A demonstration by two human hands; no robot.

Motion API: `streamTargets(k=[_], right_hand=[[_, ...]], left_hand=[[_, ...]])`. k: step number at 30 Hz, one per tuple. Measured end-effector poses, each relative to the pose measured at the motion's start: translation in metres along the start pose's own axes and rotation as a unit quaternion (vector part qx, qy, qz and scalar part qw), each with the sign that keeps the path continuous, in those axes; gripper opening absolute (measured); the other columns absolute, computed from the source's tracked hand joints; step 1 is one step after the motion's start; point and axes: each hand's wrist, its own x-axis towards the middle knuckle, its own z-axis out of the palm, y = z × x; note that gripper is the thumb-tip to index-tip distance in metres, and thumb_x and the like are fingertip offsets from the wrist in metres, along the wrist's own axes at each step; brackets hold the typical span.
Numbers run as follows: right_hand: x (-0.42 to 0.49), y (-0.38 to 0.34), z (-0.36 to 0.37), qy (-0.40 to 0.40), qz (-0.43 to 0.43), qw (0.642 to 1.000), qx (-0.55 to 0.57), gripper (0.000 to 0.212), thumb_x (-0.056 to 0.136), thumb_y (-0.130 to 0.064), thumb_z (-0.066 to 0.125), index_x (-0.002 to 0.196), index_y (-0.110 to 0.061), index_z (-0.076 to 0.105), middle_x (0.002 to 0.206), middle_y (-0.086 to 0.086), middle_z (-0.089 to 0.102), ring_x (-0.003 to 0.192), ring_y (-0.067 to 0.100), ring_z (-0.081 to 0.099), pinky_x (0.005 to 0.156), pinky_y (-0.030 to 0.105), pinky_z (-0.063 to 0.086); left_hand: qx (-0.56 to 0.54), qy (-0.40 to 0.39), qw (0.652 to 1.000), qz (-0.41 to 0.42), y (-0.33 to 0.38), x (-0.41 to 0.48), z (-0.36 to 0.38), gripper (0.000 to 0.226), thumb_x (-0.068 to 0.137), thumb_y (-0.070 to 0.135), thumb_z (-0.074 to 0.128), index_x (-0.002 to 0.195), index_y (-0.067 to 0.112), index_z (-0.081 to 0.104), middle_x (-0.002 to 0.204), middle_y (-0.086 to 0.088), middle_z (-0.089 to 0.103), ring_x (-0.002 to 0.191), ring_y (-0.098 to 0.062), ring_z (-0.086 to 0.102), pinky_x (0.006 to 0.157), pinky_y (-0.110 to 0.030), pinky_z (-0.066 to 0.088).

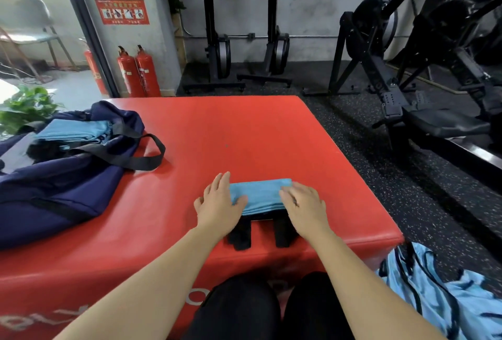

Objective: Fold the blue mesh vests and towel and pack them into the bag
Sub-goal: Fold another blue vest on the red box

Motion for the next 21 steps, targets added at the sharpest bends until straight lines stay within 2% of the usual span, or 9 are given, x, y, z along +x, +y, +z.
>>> streamTargets(k=[2,4,7,9,11,13,14,16,21], right_hand=[[0.0,0.0,-0.002,0.077,0.089,0.993,-0.019,0.032,0.094,-0.036,0.052,0.123,-0.028,0.061,0.128,-0.002,0.058,0.124,0.025,0.041,0.096,0.039,0.031],[-0.001,-0.002,-0.004,0.047,0.174,0.983,-0.035,0.039,0.089,-0.04,0.055,0.126,-0.028,0.058,0.127,0.001,0.058,0.123,0.027,0.04,0.096,0.041,0.031],[-0.001,-0.007,-0.002,-0.023,0.228,0.973,-0.032,0.034,0.087,-0.038,0.055,0.119,-0.025,0.058,0.122,0.002,0.058,0.126,0.026,0.033,0.097,0.042,0.027],[-0.001,-0.009,-0.003,-0.046,0.238,0.97,-0.03,0.027,0.086,-0.034,0.055,0.111,-0.024,0.059,0.118,0.003,0.059,0.126,0.026,0.031,0.096,0.042,0.025],[-0.003,-0.009,-0.004,-0.063,0.25,0.966,-0.028,0.026,0.085,-0.029,0.055,0.109,-0.024,0.06,0.118,0.004,0.058,0.126,0.026,0.031,0.096,0.042,0.025],[-0.008,-0.006,-0.004,-0.07,0.256,0.964,-0.027,0.028,0.085,-0.028,0.052,0.111,-0.024,0.06,0.12,0.005,0.057,0.125,0.027,0.03,0.096,0.042,0.025],[-0.011,-0.005,-0.003,-0.064,0.247,0.967,-0.026,0.028,0.086,-0.029,0.051,0.111,-0.023,0.06,0.12,0.005,0.056,0.124,0.028,0.031,0.095,0.043,0.026],[-0.016,-0.005,0.0,-0.043,0.213,0.976,-0.023,0.024,0.089,-0.03,0.046,0.108,-0.021,0.058,0.117,0.004,0.056,0.122,0.028,0.032,0.094,0.044,0.027],[-0.026,-0.032,0.0,-0.013,0.158,0.987,0.023,0.01,0.089,-0.031,0.052,0.086,-0.022,0.05,0.094,0.001,0.052,0.119,0.026,0.04,0.094,0.044,0.026]], left_hand=[[-0.033,0.009,0.994,-0.104,0.003,-0.006,-0.006,0.071,0.088,0.049,0.06,0.147,0.022,0.032,0.145,-0.002,0.042,0.137,-0.024,0.037,0.104,-0.045,0.031],[-0.04,-0.015,0.987,-0.156,0.007,-0.014,-0.008,0.057,0.084,0.053,0.064,0.128,0.021,0.046,0.113,0.003,0.053,0.121,-0.025,0.051,0.09,-0.039,0.034],[-0.036,-0.031,0.982,-0.182,0.008,-0.018,-0.005,0.04,0.079,0.052,0.066,0.095,0.019,0.051,0.093,0.005,0.06,0.1,-0.025,0.06,0.089,-0.037,0.038],[-0.07,-0.048,0.975,-0.205,0.009,-0.019,-0.004,0.036,0.072,0.048,0.07,0.085,0.019,0.053,0.085,0.001,0.064,0.092,-0.025,0.061,0.096,-0.041,0.041],[-0.12,-0.059,0.966,-0.222,0.012,-0.022,-0.005,0.042,0.056,0.043,0.071,0.085,0.017,0.058,0.091,-0.006,0.068,0.094,-0.028,0.063,0.099,-0.046,0.044],[-0.146,-0.057,0.965,-0.209,0.011,-0.027,-0.003,0.036,0.055,0.039,0.073,0.077,0.016,0.056,0.084,-0.006,0.065,0.087,-0.028,0.063,0.085,-0.039,0.049],[-0.157,-0.053,0.967,-0.194,0.01,-0.032,-0.003,0.032,0.063,0.035,0.076,0.073,0.016,0.052,0.074,-0.003,0.059,0.076,-0.024,0.058,0.073,-0.033,0.045],[-0.19,-0.038,0.967,-0.165,0.008,-0.043,-0.007,0.029,0.074,0.027,0.075,0.075,0.015,0.049,0.07,0.003,0.049,0.064,-0.015,0.047,0.057,-0.028,0.035],[-0.264,-0.04,0.957,-0.115,-0.015,-0.054,-0.039,0.025,0.081,0.018,0.073,0.075,0.018,0.049,0.071,0.007,0.049,0.059,-0.006,0.044,0.05,-0.019,0.033]])
